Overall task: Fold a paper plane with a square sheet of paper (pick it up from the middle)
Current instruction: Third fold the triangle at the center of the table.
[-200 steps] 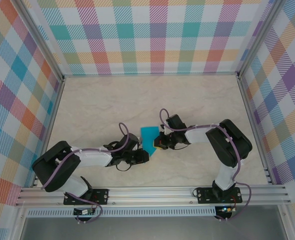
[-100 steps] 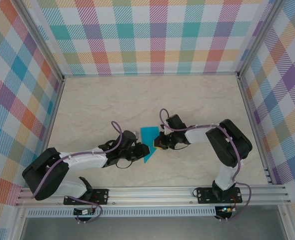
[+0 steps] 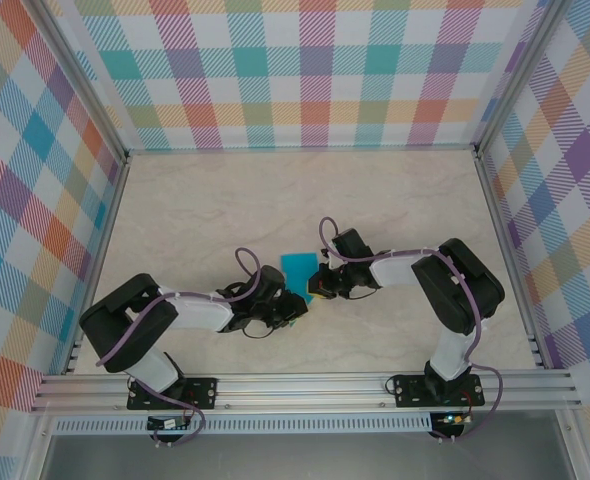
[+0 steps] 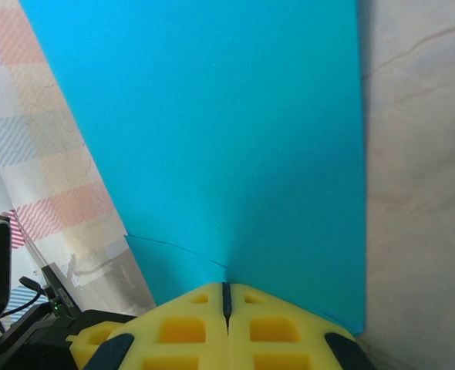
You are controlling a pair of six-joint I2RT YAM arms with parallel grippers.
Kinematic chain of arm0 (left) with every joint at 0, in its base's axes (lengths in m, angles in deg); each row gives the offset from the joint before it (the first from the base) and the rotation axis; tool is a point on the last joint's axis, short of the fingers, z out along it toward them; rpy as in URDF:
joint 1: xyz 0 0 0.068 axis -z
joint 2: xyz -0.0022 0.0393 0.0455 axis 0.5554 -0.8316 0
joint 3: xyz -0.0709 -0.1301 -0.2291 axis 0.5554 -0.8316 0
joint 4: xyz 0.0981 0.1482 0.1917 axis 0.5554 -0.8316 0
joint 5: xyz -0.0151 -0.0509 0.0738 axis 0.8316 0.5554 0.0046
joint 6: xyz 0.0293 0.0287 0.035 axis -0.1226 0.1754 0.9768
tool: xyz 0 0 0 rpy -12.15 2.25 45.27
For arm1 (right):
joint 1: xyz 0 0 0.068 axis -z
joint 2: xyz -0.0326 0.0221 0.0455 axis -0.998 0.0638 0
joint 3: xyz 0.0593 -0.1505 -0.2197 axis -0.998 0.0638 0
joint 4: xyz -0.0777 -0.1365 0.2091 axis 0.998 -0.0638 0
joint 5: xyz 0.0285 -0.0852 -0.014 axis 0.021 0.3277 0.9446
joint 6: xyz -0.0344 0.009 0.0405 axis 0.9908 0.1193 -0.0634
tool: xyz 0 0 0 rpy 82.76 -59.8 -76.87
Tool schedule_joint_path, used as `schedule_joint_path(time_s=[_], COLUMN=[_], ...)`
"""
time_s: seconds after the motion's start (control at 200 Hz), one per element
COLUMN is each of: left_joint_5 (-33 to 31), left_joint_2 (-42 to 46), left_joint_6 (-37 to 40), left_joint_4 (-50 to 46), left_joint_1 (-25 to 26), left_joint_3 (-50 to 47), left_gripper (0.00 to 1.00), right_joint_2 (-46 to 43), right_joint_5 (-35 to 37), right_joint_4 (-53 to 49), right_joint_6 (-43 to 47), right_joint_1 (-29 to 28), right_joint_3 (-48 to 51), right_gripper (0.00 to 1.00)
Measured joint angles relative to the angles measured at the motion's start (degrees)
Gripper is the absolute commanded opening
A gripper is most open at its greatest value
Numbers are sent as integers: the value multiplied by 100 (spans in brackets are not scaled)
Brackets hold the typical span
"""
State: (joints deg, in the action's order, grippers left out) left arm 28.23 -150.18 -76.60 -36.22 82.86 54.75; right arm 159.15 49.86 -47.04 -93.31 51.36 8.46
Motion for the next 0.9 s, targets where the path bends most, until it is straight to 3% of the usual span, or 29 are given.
schedule_joint_path(time_s=[0.47,0.9], left_joint_5=[-444,-345], left_joint_2=[826,1220], left_joint_6=[-13,127], left_joint_4=[-785,-1051], left_joint_1=[63,76], left_joint_3=[-382,-9], left_gripper=[26,29], right_joint_2=[0,0], right_joint_5=[2,2], right_joint_4=[-15,-24], right_joint_6=[0,-2], right_joint_1=[0,0], right_joint_3=[-4,-11], right_gripper=[0,0])
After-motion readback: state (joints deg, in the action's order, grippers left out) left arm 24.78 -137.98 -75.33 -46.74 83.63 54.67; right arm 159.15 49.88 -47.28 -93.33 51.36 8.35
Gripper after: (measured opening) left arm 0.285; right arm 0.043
